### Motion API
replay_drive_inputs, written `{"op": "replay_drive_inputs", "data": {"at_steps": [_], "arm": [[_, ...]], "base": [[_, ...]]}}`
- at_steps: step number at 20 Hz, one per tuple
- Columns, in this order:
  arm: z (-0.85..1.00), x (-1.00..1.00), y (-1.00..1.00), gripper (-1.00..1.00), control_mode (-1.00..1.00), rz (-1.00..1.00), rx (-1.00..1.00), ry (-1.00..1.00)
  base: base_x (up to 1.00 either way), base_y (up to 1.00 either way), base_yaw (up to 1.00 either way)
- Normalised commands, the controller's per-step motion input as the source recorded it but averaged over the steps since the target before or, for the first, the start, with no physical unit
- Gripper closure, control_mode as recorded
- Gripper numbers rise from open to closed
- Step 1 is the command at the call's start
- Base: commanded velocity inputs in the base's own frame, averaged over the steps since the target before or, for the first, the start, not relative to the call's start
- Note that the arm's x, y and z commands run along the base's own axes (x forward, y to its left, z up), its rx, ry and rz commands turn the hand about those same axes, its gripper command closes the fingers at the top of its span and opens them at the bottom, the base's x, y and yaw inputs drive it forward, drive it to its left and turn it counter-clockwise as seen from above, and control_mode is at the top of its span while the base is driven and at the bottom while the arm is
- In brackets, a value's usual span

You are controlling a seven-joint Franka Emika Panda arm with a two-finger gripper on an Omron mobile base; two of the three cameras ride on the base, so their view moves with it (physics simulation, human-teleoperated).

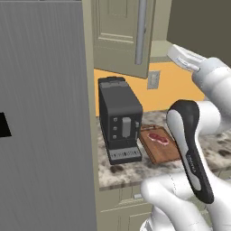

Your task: Open the cabinet, retrieve the rolling pin, and place it next to the meat on the cutting board to prepare for tenderizing.

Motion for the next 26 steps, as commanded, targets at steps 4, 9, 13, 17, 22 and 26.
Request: {"op": "replay_drive_inputs", "data": {"at_steps": [4, 9, 13, 17, 22, 26], "arm": [[0.00, 0.43, -0.14, -1.00, -1.00, 0.11, 0.12, 0.03], [0.02, 0.51, -0.07, -1.00, -1.00, 0.04, 0.13, 0.08], [0.02, 0.62, -0.02, -1.00, -1.00, 0.02, 0.12, 0.12], [0.01, 0.41, -0.07, -1.00, -1.00, 0.03, 0.13, 0.10], [0.00, 0.37, -0.08, -1.00, -1.00, 0.04, 0.14, 0.10], [0.00, 0.49, -0.02, -1.00, -1.00, 0.05, 0.12, 0.11]], "base": [[0.00, 0.00, 0.00], [0.00, 0.00, 0.00], [0.00, 0.00, 0.00], [0.00, 0.00, 0.00], [0.00, 0.00, 0.00], [0.00, 0.00, 0.00]]}}
